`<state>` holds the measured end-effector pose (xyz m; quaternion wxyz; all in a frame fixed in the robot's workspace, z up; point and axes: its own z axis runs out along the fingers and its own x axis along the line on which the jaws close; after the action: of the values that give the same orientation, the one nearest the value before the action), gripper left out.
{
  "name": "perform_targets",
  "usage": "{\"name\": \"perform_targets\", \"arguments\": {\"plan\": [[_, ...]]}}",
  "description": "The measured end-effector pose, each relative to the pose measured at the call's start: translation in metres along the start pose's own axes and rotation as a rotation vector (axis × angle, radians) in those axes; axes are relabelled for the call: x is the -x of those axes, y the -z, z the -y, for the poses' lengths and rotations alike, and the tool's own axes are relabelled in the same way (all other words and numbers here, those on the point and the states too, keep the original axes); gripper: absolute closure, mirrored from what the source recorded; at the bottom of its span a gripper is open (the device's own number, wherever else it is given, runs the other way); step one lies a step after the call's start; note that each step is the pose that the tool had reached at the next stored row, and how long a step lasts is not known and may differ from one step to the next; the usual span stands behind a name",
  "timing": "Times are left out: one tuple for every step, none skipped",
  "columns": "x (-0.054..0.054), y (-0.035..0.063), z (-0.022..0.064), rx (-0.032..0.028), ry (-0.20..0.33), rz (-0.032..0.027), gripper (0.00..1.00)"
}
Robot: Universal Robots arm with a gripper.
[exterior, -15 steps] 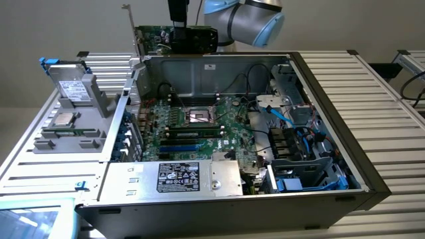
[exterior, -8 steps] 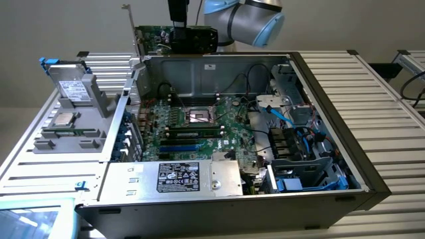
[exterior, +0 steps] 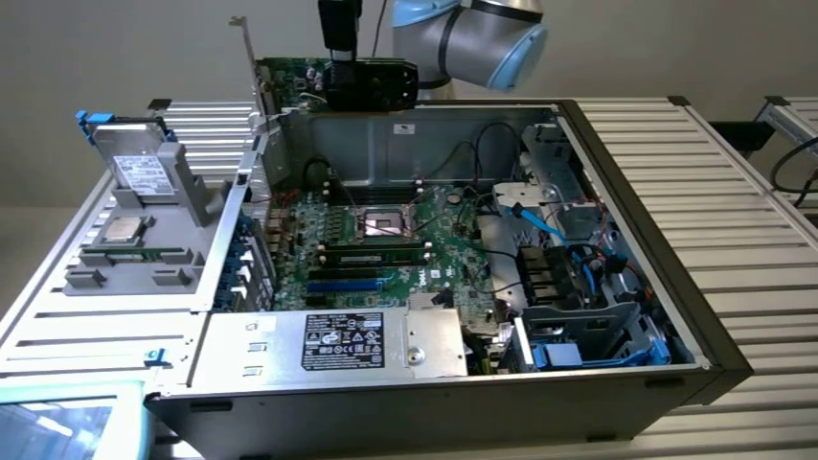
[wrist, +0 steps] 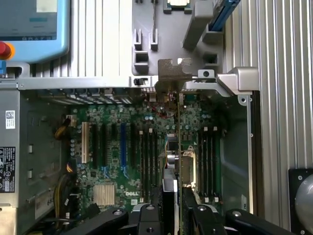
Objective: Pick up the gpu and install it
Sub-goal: 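Insert the gpu into the slot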
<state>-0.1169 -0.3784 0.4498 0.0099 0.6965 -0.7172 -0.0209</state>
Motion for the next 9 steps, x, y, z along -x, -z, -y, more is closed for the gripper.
{"name": "perform_targets", "arguments": {"plan": [[-0.003, -0.0006, -0.0001, 0.0001, 0.000, -0.0002, 0.72], [-0.006, -0.0016, -0.0001, 0.0000, 0.000, -0.0001, 0.72], [-0.009, -0.0028, 0.0000, -0.0001, 0.000, 0.0001, 0.72], [-0.013, -0.0037, 0.0001, 0.0000, 0.000, -0.0001, 0.72], [-0.016, -0.0047, 0.0002, 0.0001, 0.000, -0.0001, 0.72], [-0.020, -0.0058, 0.0003, 0.0000, 0.000, 0.0000, 0.72], [-0.024, -0.0068, 0.0005, 0.0001, 0.000, -0.0001, 0.72], [-0.027, -0.0080, 0.0007, 0.0001, 0.000, -0.0001, 0.72], [-0.031, -0.0096, 0.0008, 0.0000, 0.000, 0.0000, 0.72]]}}
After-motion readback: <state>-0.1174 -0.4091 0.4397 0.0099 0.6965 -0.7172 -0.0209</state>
